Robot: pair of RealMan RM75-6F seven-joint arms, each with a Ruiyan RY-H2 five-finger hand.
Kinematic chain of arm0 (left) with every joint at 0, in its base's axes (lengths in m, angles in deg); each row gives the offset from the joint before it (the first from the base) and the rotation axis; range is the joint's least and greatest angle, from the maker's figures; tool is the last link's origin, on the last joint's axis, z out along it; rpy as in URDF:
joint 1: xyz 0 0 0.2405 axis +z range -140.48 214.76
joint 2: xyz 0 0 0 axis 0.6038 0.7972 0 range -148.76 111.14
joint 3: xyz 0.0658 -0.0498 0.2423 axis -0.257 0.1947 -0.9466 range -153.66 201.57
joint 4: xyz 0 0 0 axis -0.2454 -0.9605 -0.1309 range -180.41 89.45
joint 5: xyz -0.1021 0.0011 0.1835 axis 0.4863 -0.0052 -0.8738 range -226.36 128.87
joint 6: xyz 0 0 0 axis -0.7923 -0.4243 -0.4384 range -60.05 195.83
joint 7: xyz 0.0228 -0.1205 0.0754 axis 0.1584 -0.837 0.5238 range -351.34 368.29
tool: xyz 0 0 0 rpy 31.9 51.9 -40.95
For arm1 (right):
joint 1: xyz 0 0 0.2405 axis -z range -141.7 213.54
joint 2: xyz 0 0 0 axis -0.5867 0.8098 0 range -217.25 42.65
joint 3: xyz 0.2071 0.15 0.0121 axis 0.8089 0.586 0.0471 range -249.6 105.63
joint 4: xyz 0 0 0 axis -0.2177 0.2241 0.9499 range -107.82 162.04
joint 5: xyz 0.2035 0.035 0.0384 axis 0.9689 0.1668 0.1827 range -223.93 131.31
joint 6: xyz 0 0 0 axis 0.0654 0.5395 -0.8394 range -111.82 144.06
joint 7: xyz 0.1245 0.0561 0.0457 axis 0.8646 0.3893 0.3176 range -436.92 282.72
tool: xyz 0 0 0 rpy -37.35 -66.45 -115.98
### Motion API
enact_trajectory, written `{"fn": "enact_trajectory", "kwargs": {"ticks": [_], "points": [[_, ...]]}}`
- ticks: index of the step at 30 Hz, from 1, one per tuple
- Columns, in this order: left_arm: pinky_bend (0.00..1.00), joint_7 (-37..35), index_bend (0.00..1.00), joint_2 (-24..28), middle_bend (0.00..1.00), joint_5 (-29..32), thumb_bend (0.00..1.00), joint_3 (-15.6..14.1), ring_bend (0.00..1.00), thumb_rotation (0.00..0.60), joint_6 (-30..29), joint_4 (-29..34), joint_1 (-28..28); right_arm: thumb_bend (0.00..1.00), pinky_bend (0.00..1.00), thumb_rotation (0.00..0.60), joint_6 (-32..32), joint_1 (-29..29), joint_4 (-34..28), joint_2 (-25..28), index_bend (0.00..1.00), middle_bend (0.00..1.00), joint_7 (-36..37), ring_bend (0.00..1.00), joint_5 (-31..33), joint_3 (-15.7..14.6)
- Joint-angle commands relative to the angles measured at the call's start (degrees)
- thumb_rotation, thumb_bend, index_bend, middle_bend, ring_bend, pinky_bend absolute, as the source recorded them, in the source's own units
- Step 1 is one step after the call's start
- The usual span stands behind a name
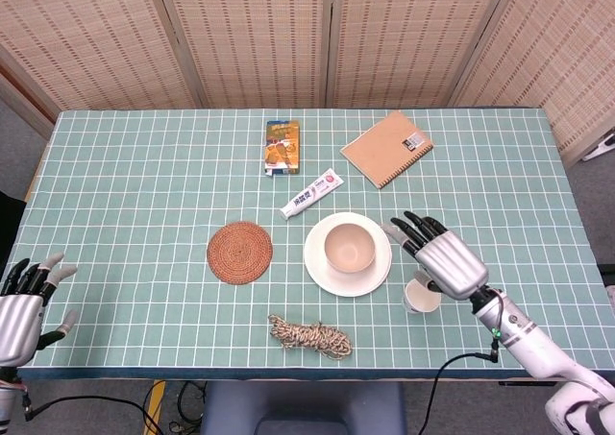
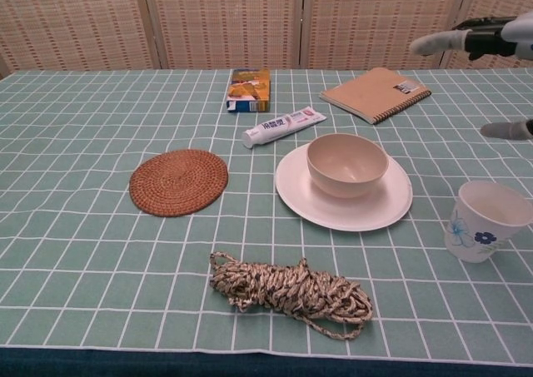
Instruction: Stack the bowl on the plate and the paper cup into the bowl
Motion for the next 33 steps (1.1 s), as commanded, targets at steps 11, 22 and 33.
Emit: {"fn": "enact_trajectory", "kwargs": {"ticks": [11, 22, 33], "points": [[0.08, 0.9, 0.23, 0.5, 0.14, -0.5, 0.3, -0.1, 0.16, 0.6, 0.1, 1.3, -0.4, 0.09, 0.19, 0.6, -0.9, 5.5, 0.0, -0.5, 0.0, 0.09, 1.3, 0.0, -6.3, -6.0], [0.08, 0.9, 0.23, 0.8, 0.14, -0.4, 0.3, -0.5, 0.16, 0.6, -0.2, 1.5, 0.1, 0.15, 0.21, 0.6, 5.1, 3.9, 5.7, -5.9, 0.04, 0.11, 2.6, 0.01, -3.6, -4.3], [0.08, 0.6, 0.23, 0.7, 0.14, 0.1, 0.3, -0.6, 0.16, 0.6, 0.0, 1.1, 0.3, 0.29, 0.34, 0.6, 8.4, 2.7, 10.6, -9.7, 0.23, 0.21, 5.6, 0.11, -2.0, -3.5]]}}
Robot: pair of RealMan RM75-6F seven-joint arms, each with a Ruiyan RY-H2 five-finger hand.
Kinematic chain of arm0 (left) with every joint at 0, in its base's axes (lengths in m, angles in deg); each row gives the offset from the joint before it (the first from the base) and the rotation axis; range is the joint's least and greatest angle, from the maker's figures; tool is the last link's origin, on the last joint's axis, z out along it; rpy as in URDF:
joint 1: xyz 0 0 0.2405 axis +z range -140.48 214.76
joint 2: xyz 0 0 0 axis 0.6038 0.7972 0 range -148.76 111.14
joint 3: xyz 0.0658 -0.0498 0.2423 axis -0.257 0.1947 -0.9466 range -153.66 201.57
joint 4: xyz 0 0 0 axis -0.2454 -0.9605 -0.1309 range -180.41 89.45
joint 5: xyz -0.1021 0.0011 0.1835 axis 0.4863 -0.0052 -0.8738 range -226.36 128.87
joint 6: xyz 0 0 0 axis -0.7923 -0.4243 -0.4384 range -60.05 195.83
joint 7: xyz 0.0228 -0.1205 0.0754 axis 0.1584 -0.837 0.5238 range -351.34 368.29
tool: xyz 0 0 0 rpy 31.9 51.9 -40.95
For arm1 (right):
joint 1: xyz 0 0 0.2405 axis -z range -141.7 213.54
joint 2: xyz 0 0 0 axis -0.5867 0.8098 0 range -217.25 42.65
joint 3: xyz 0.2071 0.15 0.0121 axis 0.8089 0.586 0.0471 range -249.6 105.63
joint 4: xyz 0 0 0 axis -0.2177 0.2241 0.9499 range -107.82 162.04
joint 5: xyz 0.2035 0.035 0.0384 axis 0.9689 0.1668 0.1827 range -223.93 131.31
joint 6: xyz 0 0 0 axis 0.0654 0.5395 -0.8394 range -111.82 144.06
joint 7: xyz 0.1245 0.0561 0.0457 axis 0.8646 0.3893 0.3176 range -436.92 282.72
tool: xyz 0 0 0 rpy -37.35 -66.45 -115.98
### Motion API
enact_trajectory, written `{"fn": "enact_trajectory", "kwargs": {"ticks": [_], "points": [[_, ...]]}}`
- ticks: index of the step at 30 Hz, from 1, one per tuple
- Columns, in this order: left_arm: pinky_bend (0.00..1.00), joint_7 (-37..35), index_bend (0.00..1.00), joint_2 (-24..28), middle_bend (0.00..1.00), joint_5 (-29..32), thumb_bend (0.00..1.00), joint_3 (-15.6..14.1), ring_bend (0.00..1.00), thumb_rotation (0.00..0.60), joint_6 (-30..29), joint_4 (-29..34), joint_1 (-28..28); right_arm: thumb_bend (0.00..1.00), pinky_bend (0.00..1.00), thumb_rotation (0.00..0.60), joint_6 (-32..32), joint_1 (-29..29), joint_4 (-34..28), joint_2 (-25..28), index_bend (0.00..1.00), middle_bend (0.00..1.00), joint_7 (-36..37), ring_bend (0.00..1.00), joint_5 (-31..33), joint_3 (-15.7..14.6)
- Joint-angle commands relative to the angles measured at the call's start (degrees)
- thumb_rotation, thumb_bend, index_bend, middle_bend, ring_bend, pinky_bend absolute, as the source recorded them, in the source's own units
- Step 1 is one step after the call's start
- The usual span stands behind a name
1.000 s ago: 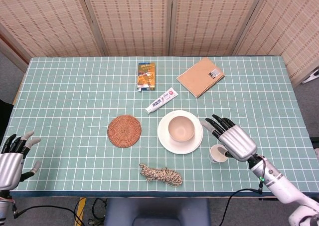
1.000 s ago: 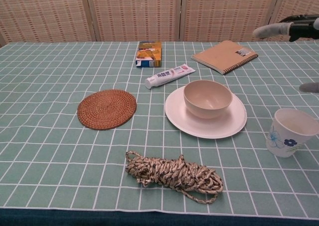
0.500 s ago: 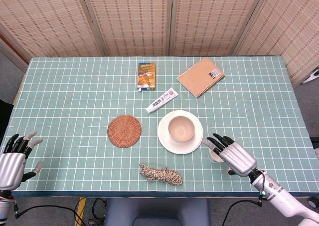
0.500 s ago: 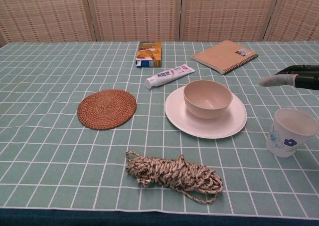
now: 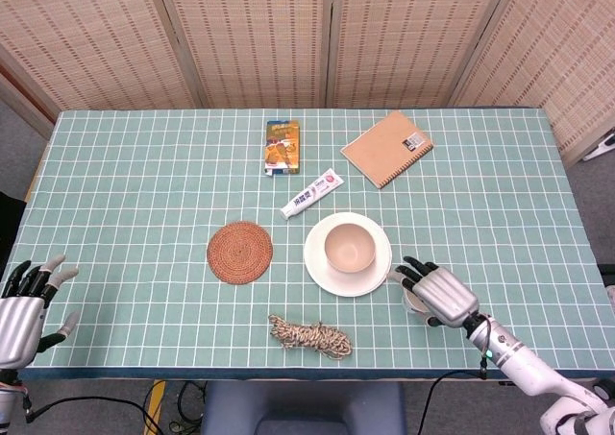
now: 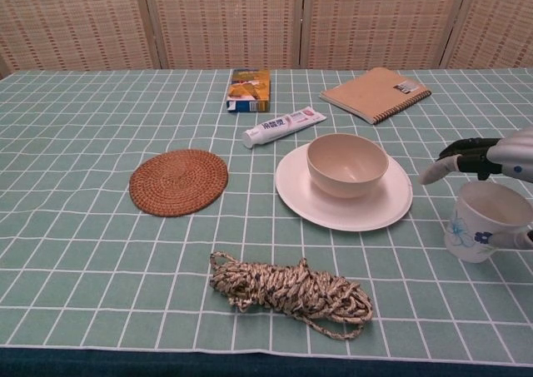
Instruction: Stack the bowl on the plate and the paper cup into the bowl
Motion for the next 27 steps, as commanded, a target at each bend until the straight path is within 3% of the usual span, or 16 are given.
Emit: {"fn": "enact_trajectory", "kwargs": {"ticks": [1, 7, 14, 22, 27], "points": [[0.08, 0.0, 0.23, 0.0, 0.14, 0.0, 0.3, 0.0, 0.16, 0.6, 0.0, -0.1, 0.0, 0.3, 0.35, 0.6, 0.2, 0.0, 0.5, -0.4, 0.25, 0.22, 0.6, 0.11, 0.2, 0.0], [0.08, 0.1, 0.23, -0.2, 0.14, 0.0, 0.3, 0.0, 0.16, 0.6, 0.2, -0.2, -0.1, 0.34, 0.4, 0.6, -0.3, 0.3, 0.7, -0.4, 0.36, 0.26, 1.0, 0.14, 0.1, -0.1], [0.08, 0.2, 0.23, -0.2, 0.14, 0.1, 0.3, 0.1, 0.16, 0.6, 0.2, -0.1, -0.2, 0.34, 0.4, 0.6, -2.5, 0.4, -1.9, 1.6, 0.37, 0.26, 1.1, 0.14, -0.8, 0.8], [0.08, 0.5, 0.23, -0.1, 0.14, -0.1, 0.3, 0.1, 0.16, 0.6, 0.0, 0.4, -0.2, 0.34, 0.4, 0.6, -1.5, -3.9, -8.1, 6.4, 0.37, 0.26, 1.2, 0.14, 0.7, 6.5], [0.08, 0.7, 0.23, -0.2, 0.14, -0.4, 0.3, -0.1, 0.16, 0.6, 0.0, 0.5, -0.1, 0.34, 0.4, 0.6, 2.7, -7.8, -8.4, 5.3, 0.37, 0.26, 0.8, 0.14, 4.8, 10.4]]}}
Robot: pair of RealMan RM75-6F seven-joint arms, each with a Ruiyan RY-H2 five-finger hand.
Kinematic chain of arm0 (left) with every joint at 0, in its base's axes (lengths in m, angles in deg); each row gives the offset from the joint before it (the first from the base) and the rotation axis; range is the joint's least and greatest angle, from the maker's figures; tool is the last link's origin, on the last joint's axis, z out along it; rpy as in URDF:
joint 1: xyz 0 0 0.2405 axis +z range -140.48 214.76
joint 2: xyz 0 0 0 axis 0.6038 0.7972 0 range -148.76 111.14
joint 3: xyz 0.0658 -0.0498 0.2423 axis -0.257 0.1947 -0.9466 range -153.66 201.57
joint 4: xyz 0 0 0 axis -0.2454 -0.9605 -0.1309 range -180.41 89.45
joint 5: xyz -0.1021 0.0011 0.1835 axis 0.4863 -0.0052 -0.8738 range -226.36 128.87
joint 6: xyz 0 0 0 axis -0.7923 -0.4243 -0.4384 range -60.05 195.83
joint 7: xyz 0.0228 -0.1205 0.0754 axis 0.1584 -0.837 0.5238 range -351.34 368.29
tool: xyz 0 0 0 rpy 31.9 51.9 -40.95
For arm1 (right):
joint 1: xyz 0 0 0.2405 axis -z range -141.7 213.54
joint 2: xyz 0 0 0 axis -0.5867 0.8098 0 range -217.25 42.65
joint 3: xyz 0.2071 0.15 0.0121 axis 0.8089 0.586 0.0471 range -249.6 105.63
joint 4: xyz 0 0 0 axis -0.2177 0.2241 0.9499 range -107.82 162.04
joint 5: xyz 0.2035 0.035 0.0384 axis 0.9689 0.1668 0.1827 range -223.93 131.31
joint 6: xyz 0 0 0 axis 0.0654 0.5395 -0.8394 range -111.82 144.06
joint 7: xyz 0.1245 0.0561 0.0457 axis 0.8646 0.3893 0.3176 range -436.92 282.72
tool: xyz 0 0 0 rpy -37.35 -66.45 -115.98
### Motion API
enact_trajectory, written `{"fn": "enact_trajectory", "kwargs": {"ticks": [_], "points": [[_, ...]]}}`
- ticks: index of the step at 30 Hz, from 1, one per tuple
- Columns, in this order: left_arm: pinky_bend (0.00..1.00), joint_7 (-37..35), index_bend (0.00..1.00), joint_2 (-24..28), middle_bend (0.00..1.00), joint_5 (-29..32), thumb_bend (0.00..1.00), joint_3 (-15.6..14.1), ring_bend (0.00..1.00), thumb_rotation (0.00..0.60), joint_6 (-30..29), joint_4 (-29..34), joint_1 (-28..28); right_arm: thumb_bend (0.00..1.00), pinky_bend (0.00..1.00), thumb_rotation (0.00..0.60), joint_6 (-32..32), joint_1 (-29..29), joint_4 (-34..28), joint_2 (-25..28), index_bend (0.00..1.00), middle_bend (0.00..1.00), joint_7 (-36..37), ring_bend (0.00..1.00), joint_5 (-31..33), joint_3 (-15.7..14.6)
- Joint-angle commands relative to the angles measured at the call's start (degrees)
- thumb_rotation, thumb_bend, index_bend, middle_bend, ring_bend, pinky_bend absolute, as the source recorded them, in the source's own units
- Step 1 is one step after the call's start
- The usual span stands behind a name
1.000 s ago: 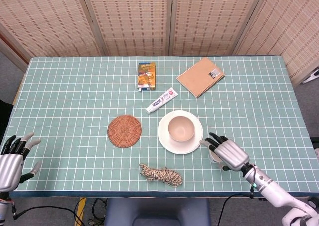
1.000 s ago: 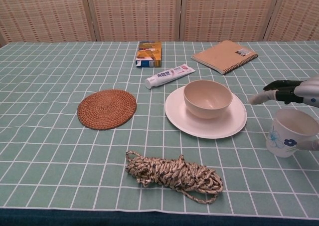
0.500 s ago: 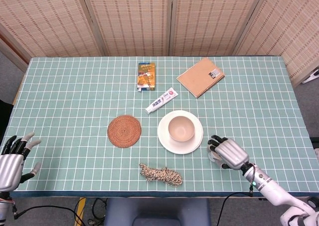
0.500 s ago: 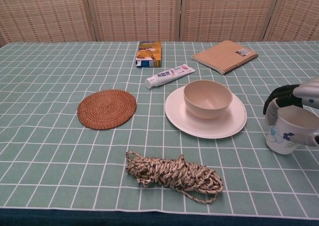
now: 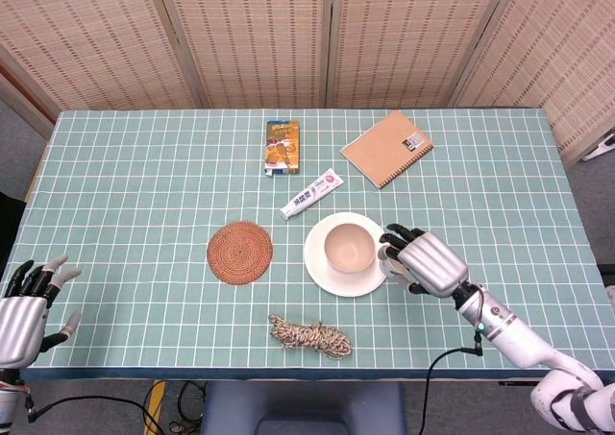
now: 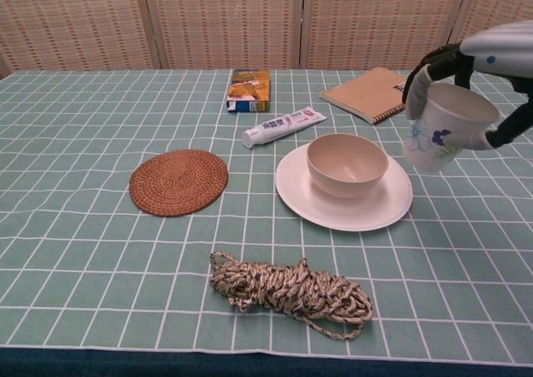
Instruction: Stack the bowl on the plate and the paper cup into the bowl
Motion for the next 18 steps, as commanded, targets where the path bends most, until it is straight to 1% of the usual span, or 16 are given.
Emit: {"fn": "enact_trajectory", "kwargs": {"ticks": [1, 5, 8, 12, 18], "points": [[0.08, 0.0, 0.23, 0.0, 0.14, 0.0, 0.3, 0.0, 0.16, 0.6, -0.1, 0.1, 0.1, 0.34, 0.4, 0.6, 2.8, -2.6, 0.1, -1.2, 0.37, 0.26, -0.3, 0.14, 2.7, 2.3], [0.08, 0.1, 0.23, 0.1, 0.14, -0.2, 0.3, -0.1, 0.16, 0.6, -0.3, 0.0, 0.2, 0.34, 0.4, 0.6, 6.6, -5.6, 1.9, -3.9, 0.37, 0.26, -1.1, 0.14, 5.9, 4.1], [0.08, 0.0, 0.23, 0.1, 0.14, -0.1, 0.3, -0.1, 0.16, 0.6, -0.4, 0.0, 0.3, 0.34, 0.4, 0.6, 9.8, -8.3, 4.5, -7.0, 0.37, 0.26, -2.1, 0.14, 8.4, 5.2], [0.07, -0.1, 0.23, 0.2, 0.14, 0.1, 0.3, -0.2, 0.16, 0.6, -0.5, -0.1, 0.5, 0.34, 0.4, 0.6, 12.8, -10.9, 8.0, -10.6, 0.37, 0.25, -3.1, 0.14, 10.7, 5.8], [0.07, -0.2, 0.23, 0.4, 0.14, 0.2, 0.3, -0.2, 0.16, 0.6, -0.7, -0.1, 0.7, 0.34, 0.39, 0.6, 15.6, -13.9, 12.4, -15.0, 0.37, 0.23, -3.3, 0.14, 12.7, 6.1]]}}
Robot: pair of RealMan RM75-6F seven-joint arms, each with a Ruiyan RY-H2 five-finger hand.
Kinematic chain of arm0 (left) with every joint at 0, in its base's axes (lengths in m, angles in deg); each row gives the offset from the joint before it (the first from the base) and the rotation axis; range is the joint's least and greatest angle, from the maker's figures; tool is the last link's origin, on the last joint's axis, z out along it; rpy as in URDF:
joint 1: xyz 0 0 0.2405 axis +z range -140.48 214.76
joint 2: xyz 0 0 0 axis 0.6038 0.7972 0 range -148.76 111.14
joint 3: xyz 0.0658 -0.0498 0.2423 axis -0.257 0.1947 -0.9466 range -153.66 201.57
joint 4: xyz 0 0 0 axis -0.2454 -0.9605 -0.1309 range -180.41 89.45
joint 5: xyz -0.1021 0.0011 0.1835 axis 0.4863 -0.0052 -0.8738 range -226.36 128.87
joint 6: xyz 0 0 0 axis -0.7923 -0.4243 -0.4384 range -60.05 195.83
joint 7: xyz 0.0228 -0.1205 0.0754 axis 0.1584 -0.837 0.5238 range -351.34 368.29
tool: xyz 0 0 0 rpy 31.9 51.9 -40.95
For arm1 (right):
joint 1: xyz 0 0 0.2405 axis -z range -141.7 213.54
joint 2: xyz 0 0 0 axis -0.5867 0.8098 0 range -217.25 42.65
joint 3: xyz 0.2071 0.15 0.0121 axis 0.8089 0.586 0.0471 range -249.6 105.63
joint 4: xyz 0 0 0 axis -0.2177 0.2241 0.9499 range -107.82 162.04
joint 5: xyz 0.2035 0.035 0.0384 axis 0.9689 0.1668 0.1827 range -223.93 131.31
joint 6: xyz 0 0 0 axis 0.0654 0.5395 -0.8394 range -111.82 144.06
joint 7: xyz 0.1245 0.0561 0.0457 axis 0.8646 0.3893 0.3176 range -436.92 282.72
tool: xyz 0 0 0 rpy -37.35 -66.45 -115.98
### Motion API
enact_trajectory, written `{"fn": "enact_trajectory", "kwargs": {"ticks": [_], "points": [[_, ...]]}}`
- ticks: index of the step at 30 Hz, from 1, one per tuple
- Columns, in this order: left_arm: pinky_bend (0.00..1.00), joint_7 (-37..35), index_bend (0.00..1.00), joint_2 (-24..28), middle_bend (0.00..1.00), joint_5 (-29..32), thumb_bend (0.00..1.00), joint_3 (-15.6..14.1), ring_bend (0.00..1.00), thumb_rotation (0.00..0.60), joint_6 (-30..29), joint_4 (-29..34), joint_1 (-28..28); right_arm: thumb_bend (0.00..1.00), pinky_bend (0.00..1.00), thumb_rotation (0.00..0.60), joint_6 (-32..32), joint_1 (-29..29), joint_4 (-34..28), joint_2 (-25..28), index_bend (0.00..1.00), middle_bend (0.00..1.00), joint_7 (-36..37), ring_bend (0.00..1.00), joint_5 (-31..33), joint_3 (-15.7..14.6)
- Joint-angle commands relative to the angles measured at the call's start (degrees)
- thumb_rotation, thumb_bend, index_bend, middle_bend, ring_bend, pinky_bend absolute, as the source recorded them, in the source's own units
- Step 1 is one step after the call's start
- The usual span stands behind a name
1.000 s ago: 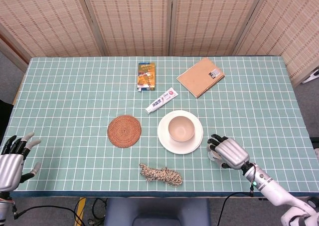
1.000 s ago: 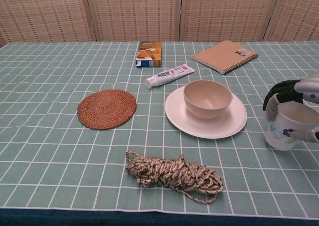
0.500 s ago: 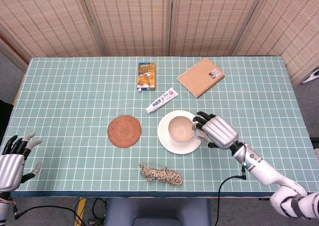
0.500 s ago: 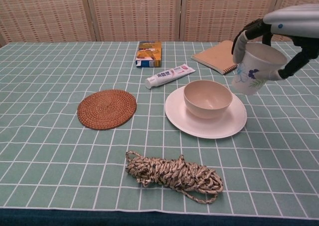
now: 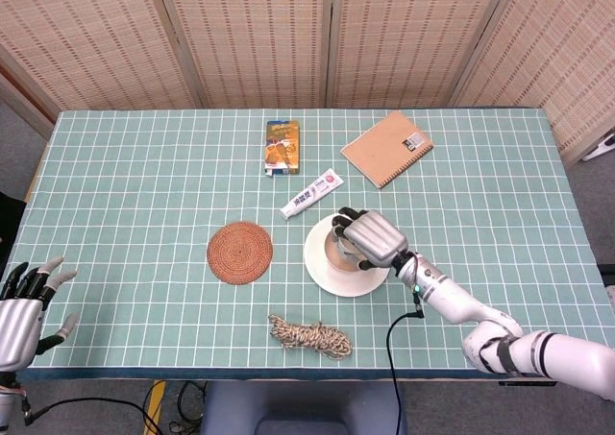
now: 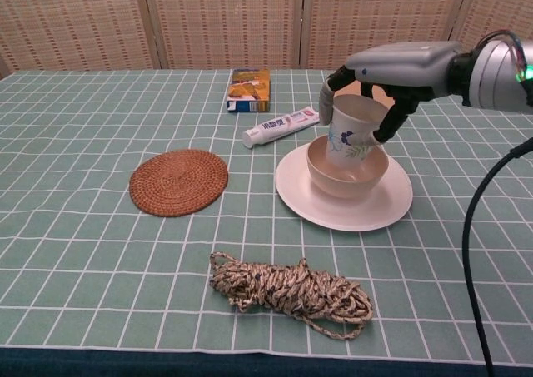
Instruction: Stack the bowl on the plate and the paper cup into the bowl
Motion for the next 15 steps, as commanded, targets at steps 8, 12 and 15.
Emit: {"fn": "enact_trajectory", "kwargs": {"ticks": [8, 12, 15], "points": [[0.07, -0.1, 0.23, 0.0, 0.14, 0.2, 0.3, 0.1, 0.16, 0.6, 0.1, -0.2, 0.0, 0.34, 0.28, 0.6, 3.3, -3.0, 3.2, -2.8, 0.19, 0.15, -2.8, 0.08, 3.5, -0.7], [0.07, -0.1, 0.23, -0.2, 0.14, 0.1, 0.3, 0.1, 0.16, 0.6, 0.1, -0.3, 0.0, 0.34, 0.23, 0.6, 2.0, -2.7, 2.3, -2.2, 0.06, 0.1, -3.4, 0.04, 3.9, -0.8], [0.07, -0.1, 0.23, -0.2, 0.14, 0.1, 0.3, 0.1, 0.16, 0.6, 0.2, -0.3, -0.1, 0.34, 0.22, 0.6, 0.0, -1.8, 0.6, -0.9, 0.04, 0.08, -3.2, 0.04, 3.6, -0.8]]}}
